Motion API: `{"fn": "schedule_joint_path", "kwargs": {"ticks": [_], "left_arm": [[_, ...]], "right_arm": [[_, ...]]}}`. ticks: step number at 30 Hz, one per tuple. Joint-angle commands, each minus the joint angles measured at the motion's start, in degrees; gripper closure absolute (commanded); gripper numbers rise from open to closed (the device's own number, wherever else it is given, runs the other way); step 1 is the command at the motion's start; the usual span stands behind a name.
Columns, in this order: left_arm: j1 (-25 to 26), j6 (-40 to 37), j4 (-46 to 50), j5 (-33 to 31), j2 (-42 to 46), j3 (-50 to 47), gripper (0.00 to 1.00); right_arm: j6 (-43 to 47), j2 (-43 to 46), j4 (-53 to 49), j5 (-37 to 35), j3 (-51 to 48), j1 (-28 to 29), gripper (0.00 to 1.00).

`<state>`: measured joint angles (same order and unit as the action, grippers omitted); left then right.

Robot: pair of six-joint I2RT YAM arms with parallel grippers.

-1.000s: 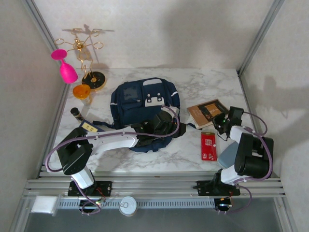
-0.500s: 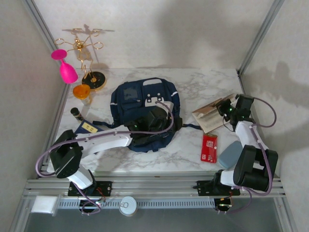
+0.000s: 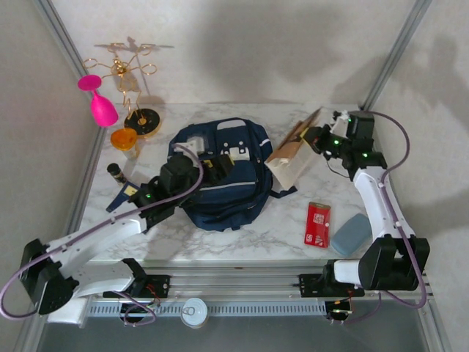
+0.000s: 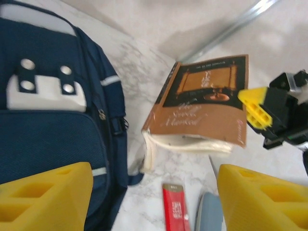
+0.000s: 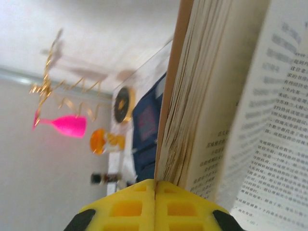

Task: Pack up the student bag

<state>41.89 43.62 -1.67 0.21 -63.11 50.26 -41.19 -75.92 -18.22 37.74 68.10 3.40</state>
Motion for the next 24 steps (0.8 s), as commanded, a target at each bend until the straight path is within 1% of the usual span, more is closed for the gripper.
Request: {"fn": "schedule_joint_path", "kwargs": {"ticks": [1,5,8,10,12,15,16,17,20,22,24], "left_arm": [[-3.05,3.48,2.97,-0.21,4.55,-3.07,0.29],[-7.52,6.46,4.46,0.11,8.6,-6.68,0.26],[-10.76,8.45,5.43,0.93,10.74,-9.24,0.25],[-12.57,9.36,5.1,1.64,11.74,-11.08,0.25],[-13.98,9.62,4.58,3.28,11.98,-12.86,0.24],[-15.17,9.4,3.64,5.51,10.26,-14.44,0.24],[-15.26,9.04,2.64,6.47,9.02,-14.99,0.23],[-15.34,8.7,1.99,7.3,7.26,-15.21,0.23],[-15.41,6.84,0.35,10.63,0.87,-13.97,0.25],[-15.28,5.78,-0.57,12.13,-3.29,-12.64,0.27],[-15.17,4.92,-2.63,14.38,-7.35,-11.41,0.29]], "right_arm": [[-0.58,-2.89,0.65,6.27,4.41,5.95,1.0],[-3.23,-9.54,5.56,9.17,6.34,14.51,1.0],[-2.37,-16.17,5.74,10.27,9.59,19.04,1.0],[-1.06,-19.64,4.86,8.73,10.18,19.9,1.0],[-0.99,-22.34,6.21,8.75,8.66,20.11,1.0],[2.37,-25.0,4.43,6.85,6.85,20.6,1.0],[3.61,-25.74,2.78,6.06,6.78,20.51,0.97],[5.17,-26.47,0.76,5.12,6.88,20.51,0.89],[8.8,-25.74,-3.74,1.25,7.5,20.51,0.71],[10.36,-23.47,-6.07,-3.91,7.29,20.52,0.57],[11.84,-21.71,-9.57,-11.85,7.24,20.45,0.46]]}}
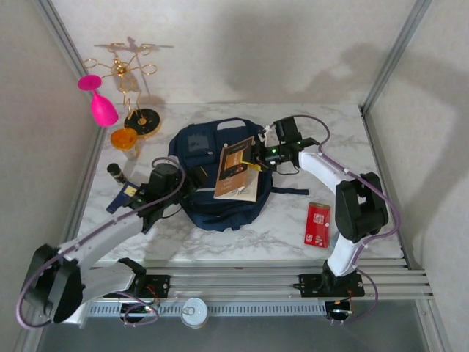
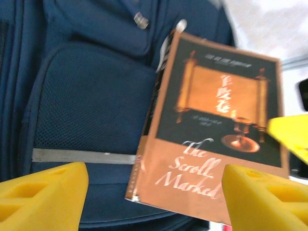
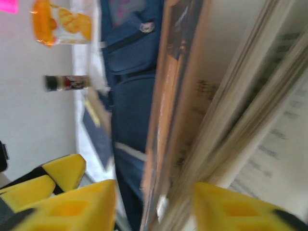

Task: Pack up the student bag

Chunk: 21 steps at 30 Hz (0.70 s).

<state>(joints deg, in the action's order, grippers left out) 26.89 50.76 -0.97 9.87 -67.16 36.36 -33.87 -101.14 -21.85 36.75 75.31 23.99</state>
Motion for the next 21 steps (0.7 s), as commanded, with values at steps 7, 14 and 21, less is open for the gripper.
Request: {"fn": "schedule_joint_path", "kwargs": {"ticks": [7,14,21], "left_arm": [[2.38,-5.64,-4.43,6.64,-13.91,7.79,0.34],[4.3,-6.51,-5.6,7.28,-19.99,8.73,0.42],[5.18,-7.21,-3.91,3.96,-22.53,7.52,0.5]], "right_arm": [[3.24,2.8,-3.57,-12.22,-5.51,-0.15,0.26],[-0.12,0.09,4.3,-7.69,-9.24,0.68,0.21],[-2.69,-0.02,10.58,-0.39,-11.49,1.63,0.19]]}}
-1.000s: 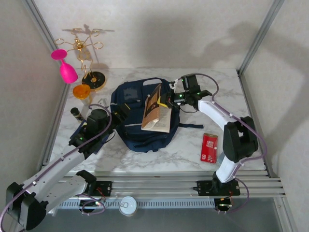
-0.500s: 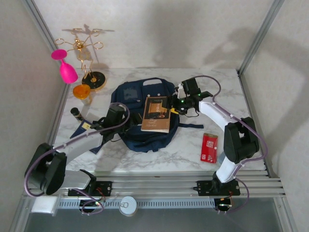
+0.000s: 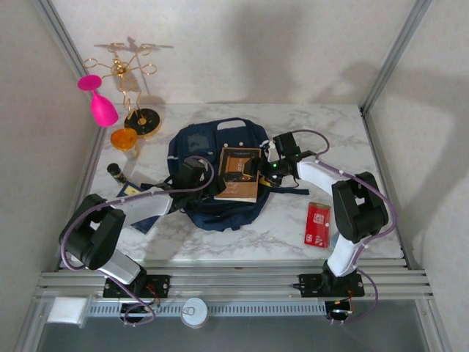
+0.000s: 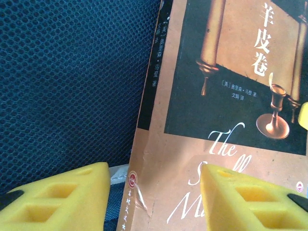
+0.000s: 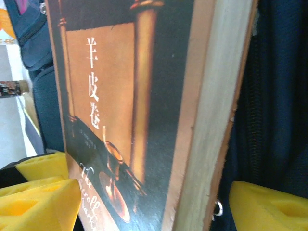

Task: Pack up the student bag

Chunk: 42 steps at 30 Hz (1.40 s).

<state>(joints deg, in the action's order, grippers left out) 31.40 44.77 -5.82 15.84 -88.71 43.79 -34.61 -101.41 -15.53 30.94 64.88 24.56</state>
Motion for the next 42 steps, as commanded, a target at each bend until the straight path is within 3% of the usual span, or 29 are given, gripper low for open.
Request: {"fn": "schedule_joint_path", "kwargs": {"ticks": [1,4,9,13,21,26,34,42], "left_arm": [[0.81,-1.18,1.2,-2.58,-1.19,-0.14,0.51],[1.16,-0.74,1.96,-5.98,-1.04,-0.93,0.54],[1.52,-0.63,1.96,-6.4,-1.63,-1.25,0.55],[2.3,-0.49,1.91,-6.52,-1.97,-0.7,0.56],[3.85,-0.47,2.92,-7.53,-2.29,0.86,0.57],[4.35,-0.19,2.92,-7.49,-1.66,1.1,0.57],[4.81,-2.52,6.03,-9.26,1.32,3.93,0.53],[8.08,-14.63,17.55,-12.03,7.85,8.37,0.46]], "right_arm": [[-2.85,1.1,6.11,7.52,-1.44,1.11,0.19],[-3.81,3.94,6.91,9.43,-0.75,1.44,0.2],[-3.43,7.87,4.77,7.9,-0.48,1.57,0.21],[-5.48,10.42,10.91,10.82,-4.23,2.71,0.22],[-3.01,6.18,8.23,4.41,-3.73,4.21,0.31],[-0.32,4.73,8.15,3.8,-3.98,4.2,0.47],[0.84,7.55,8.34,4.13,-4.13,1.65,0.92],[1.21,18.63,2.54,6.22,-5.79,-6.6,0.97]]}}
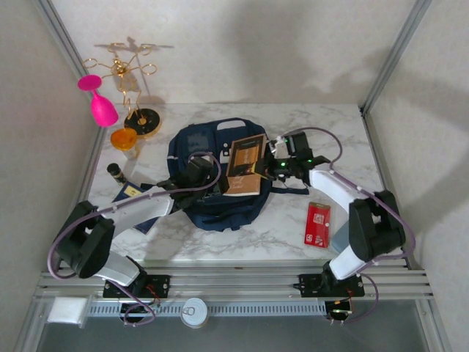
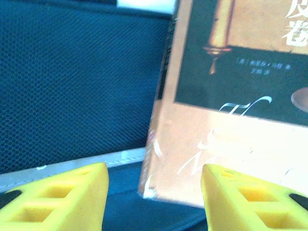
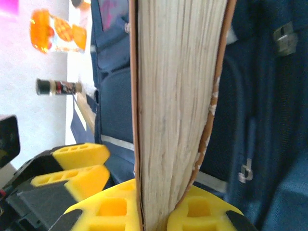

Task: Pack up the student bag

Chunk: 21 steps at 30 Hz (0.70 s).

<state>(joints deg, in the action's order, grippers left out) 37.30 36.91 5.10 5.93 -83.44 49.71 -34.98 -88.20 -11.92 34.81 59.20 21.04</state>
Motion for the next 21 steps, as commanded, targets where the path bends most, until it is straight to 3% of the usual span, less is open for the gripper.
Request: {"fn": "schedule_joint_path", "kwargs": {"ticks": [1,7,10,13,21], "left_arm": [[3.45,-8.46,8.3,-3.23,2.96,3.11,0.45],[9.37,-17.04,15.96,-4.36,-0.32,6.37,0.4],[12.35,-19.91,19.39,-8.11,-5.15,9.6,0.39],[13.48,-21.03,21.35,-12.74,-10.08,12.66,0.41],[13.77,-22.49,21.12,-14.44,-16.12,15.76,0.53]], "right_arm": [[1.67,7.03,-2.4,2.58,-0.55,-4.87,0.97],[2.26,15.57,-7.12,4.75,-3.89,-15.81,0.97],[2.81,18.21,-8.07,6.08,-5.62,-19.44,0.97],[3.15,18.98,-8.3,7.35,-6.94,-21.21,0.97],[3.95,18.7,-8.29,7.35,-7.87,-22.16,0.99]]}}
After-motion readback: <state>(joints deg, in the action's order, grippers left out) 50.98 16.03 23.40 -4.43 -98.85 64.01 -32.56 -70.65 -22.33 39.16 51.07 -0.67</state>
